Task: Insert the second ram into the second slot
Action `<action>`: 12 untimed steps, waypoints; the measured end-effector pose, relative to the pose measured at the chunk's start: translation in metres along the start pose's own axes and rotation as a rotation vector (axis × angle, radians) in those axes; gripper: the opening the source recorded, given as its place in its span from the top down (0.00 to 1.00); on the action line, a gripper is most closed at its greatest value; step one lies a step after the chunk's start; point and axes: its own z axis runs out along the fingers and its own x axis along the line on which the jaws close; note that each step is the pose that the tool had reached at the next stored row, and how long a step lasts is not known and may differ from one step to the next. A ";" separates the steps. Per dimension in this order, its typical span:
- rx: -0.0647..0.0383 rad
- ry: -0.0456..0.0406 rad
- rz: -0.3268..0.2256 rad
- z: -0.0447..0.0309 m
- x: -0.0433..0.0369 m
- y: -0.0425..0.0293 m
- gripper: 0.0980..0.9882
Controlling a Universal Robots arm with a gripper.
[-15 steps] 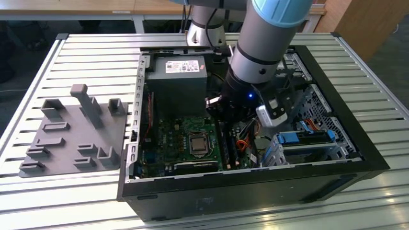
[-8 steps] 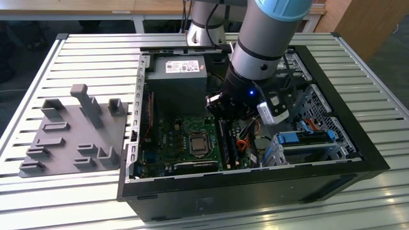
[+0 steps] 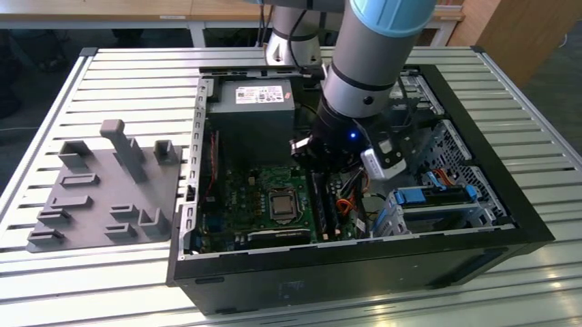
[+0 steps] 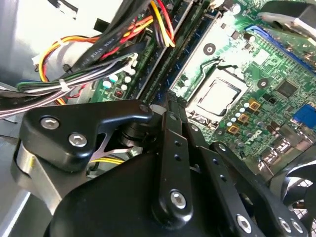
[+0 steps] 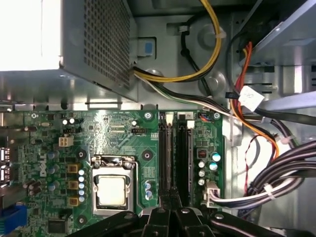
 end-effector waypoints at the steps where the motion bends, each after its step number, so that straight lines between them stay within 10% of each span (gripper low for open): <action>1: 0.000 -0.0014 0.000 0.0012 0.0009 0.0000 0.99; 12: 0.000 -0.0030 0.000 0.0173 -0.0002 -0.0002 0.99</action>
